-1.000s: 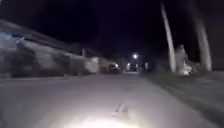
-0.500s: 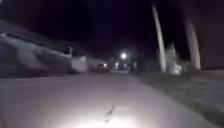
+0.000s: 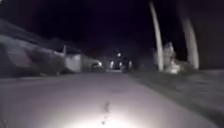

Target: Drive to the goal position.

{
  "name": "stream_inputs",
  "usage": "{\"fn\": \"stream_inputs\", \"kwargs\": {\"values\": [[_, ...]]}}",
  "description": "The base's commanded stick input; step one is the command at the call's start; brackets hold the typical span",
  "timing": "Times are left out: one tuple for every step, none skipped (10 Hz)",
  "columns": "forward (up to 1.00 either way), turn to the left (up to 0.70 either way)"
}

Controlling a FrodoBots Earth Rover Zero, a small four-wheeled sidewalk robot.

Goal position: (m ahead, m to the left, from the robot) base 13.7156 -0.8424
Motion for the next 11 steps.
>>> {"fn": "stream_inputs", "kwargs": {"values": [[0.70,0.00],[0.70,0.00],[0.70,0.00],[0.70,0.00],[0.70,0.00],[0.70,-0.08],[0.70,-0.33],[0.70,-0.35],[0.70,-0.35],[0.70,-0.35],[0.70,-0.35]]}}
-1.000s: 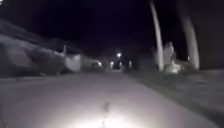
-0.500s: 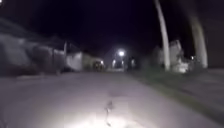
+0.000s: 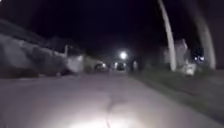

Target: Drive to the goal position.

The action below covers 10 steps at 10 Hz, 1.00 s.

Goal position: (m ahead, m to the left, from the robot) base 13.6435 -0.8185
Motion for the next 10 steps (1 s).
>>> {"fn": "stream_inputs", "kwargs": {"values": [[0.70,-0.35],[0.70,-0.35],[0.70,-0.33],[0.70,0.00],[0.70,-0.08],[0.70,-0.20],[0.70,-0.32],[0.70,-0.18],[0.70,-0.07],[0.70,0.00]]}}
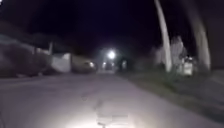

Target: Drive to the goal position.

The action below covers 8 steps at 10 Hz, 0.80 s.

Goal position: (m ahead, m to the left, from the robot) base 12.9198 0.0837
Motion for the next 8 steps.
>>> {"fn": "stream_inputs", "kwargs": {"values": [[0.70,0.00],[0.70,0.00],[0.70,0.00],[0.70,0.00],[0.70,0.00],[0.70,0.00],[0.70,0.00],[0.70,0.00]]}}
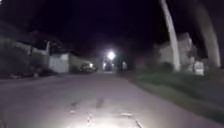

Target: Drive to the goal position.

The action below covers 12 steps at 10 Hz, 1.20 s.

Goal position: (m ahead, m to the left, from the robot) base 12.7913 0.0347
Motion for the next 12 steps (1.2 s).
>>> {"fn": "stream_inputs", "kwargs": {"values": [[0.70,0.00],[0.70,0.00],[0.70,0.00],[0.70,0.00],[0.70,0.00],[0.70,0.00],[0.70,0.00],[0.70,0.00],[0.70,0.00],[0.70,0.00],[0.70,0.00],[0.70,0.00]]}}
